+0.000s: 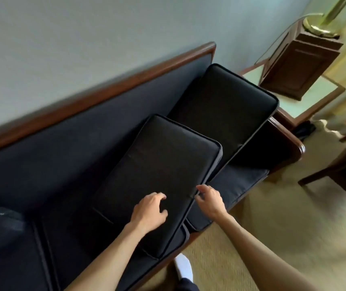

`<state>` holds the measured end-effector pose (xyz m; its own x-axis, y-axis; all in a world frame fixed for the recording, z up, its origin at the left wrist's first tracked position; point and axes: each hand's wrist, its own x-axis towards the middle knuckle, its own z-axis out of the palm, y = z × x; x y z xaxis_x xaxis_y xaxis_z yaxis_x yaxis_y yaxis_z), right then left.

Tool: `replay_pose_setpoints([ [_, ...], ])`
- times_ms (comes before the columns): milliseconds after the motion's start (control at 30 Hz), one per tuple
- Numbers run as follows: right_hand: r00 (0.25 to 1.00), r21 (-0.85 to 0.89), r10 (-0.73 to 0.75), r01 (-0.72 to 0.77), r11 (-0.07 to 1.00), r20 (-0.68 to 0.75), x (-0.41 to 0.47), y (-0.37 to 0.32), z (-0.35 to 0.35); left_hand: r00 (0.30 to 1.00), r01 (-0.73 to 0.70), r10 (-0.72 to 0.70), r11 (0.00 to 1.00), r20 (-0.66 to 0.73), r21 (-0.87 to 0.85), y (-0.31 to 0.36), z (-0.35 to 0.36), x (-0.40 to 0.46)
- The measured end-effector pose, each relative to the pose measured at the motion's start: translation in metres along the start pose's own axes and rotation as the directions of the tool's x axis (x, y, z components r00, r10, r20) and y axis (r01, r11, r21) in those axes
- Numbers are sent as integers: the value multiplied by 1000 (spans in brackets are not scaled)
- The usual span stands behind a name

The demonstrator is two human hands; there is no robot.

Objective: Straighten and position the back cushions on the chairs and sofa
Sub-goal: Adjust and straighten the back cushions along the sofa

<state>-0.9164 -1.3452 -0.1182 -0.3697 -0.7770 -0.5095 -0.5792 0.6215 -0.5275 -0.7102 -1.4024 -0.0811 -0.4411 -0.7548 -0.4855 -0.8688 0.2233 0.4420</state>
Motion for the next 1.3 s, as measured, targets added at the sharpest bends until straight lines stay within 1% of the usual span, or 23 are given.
replay_pose_setpoints([
  [67,997,138,82,-82,987,8,14,30,4,1000,-8,8,1000,13,23,12,32,17],
  [133,979,291,197,-201,935,44,34,48,9,1000,-7,5,998,27,58,17,60,33],
  [200,952,435,285,-303,848,107,59,58,15,1000,-10,8,994,20,110,19,86,48],
  [300,912,630,342,-405,662,226,90,61,29,1000,-2,5,983,-20,182,18,118,62],
  [367,900,681,332,-432,591,282,104,61,36,999,-6,15,975,-39,224,14,134,66],
  [433,897,701,305,-440,561,318,113,63,46,996,-16,38,967,-79,255,8,146,68],
  [500,885,711,307,-465,528,351,118,66,55,994,-24,51,967,-100,253,5,153,69],
  [533,882,709,309,-471,525,356,118,67,58,994,-17,44,968,-103,249,5,155,68],
  [667,880,665,334,-475,576,339,113,63,53,990,35,-6,979,-140,203,8,156,59],
  [767,896,638,324,-444,629,304,98,45,48,970,109,-72,983,-231,150,9,148,40],
  [867,901,614,338,-433,660,271,75,9,42,941,164,-104,972,-321,167,5,127,15],
  [933,901,588,355,-432,684,248,56,-24,35,914,218,-139,961,-382,172,-1,111,1],
  [967,912,574,332,-409,710,240,48,-37,34,895,241,-151,955,-420,171,-3,102,-3],
  [1033,950,555,239,-310,772,199,37,-59,27,859,277,-167,946,-484,166,-7,78,-4],
  [1100,985,499,90,-153,853,147,28,-75,14,823,318,-208,940,-529,125,-14,49,2],
  [1133,994,419,3,-47,907,106,27,-75,8,814,332,-236,939,-531,91,-17,37,6],
  [1167,995,279,-93,77,957,46,27,-76,2,810,337,-261,940,-524,51,-21,25,8],
  [1200,983,103,-179,182,978,-42,28,-77,-3,811,336,-282,942,-513,13,-25,14,8],
  [1233,949,-64,-279,273,960,-148,28,-77,-8,813,335,-297,942,-501,-15,-29,5,6],
  [1267,879,-221,-406,357,908,-249,29,-78,-11,814,332,-305,943,-494,-35,-33,-1,3],
  [1300,793,-386,-530,407,828,-300,34,-81,-12,813,321,-302,946,-498,-49,-37,-7,-1],
])
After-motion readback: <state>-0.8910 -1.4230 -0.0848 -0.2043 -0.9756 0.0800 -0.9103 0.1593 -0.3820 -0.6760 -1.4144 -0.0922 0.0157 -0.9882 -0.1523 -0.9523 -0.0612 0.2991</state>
